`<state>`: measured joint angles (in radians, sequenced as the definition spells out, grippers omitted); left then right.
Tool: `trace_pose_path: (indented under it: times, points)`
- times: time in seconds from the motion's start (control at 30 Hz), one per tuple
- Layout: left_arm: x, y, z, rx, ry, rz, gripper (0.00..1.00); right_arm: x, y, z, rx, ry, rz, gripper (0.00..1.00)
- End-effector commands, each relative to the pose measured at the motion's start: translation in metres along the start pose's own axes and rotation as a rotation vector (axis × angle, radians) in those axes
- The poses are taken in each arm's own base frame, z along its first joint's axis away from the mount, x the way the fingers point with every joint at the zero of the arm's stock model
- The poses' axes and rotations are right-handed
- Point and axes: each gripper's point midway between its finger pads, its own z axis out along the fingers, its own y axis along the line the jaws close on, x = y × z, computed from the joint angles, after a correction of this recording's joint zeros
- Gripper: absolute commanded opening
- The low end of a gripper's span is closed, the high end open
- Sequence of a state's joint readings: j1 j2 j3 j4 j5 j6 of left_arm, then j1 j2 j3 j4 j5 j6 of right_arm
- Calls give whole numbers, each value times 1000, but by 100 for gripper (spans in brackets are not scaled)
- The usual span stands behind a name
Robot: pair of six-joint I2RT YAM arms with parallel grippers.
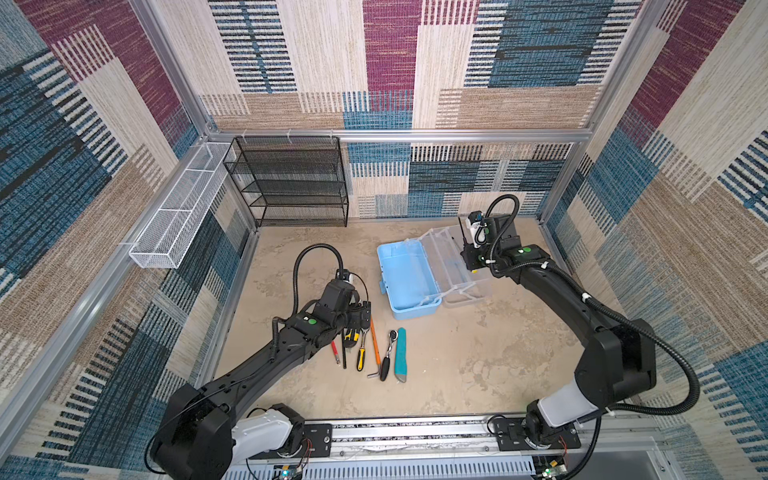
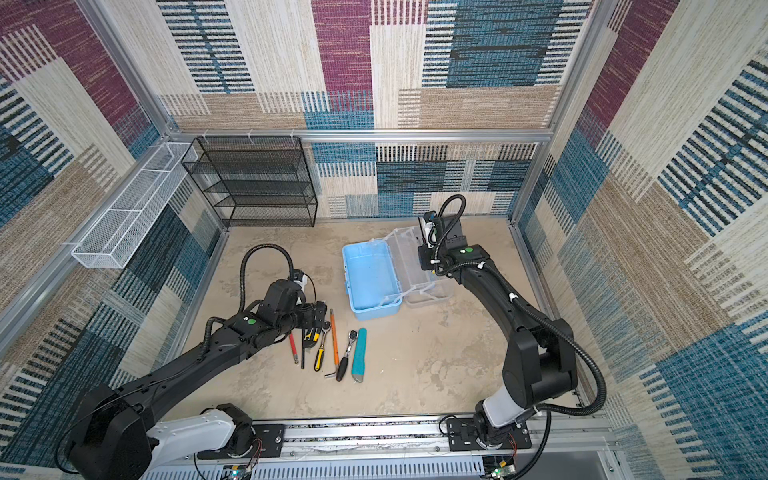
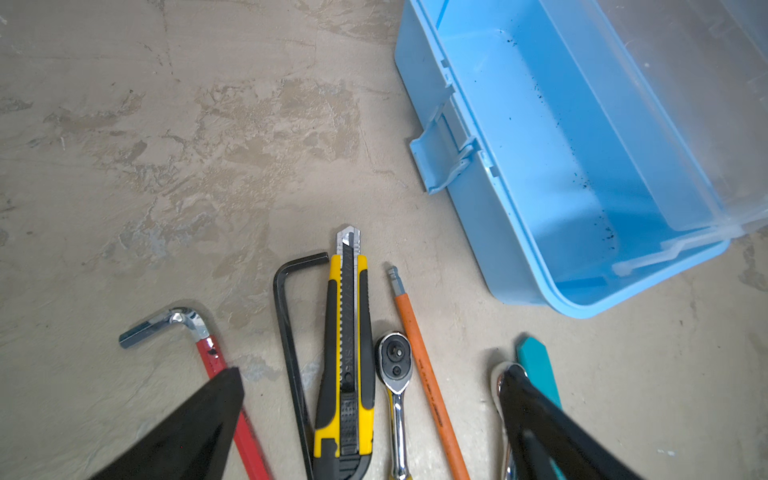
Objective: Pack the tool kit
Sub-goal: 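Lift the yellow-handled screwdriver and carry it over the blue box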
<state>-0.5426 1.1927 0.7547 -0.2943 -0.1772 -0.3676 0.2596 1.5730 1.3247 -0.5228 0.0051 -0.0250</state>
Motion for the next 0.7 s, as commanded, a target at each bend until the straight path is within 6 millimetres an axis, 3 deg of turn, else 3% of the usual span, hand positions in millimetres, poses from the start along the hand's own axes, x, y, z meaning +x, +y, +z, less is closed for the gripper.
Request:
trace_pose_path:
  times: [0.0, 0.13, 0.33, 0.47, 0.67]
  points:
    - [-4, 0, 0, -3, -13, -7, 100, -6, -16, 7, 60, 5, -51, 10]
    - [-2, 0, 3, -5, -5, -2, 100, 0, -26, 20, 110, 59, -88, 11]
    - [-1, 0, 4, -6, 0, -2, 100, 12, -24, 35, 91, 106, -91, 13]
    - [0, 1, 3, -10, -2, 1, 100, 16, -30, 37, 114, 123, -95, 14]
    - [-1, -1, 5, -5, -1, -3, 100, 18, -29, 38, 104, 129, -92, 25]
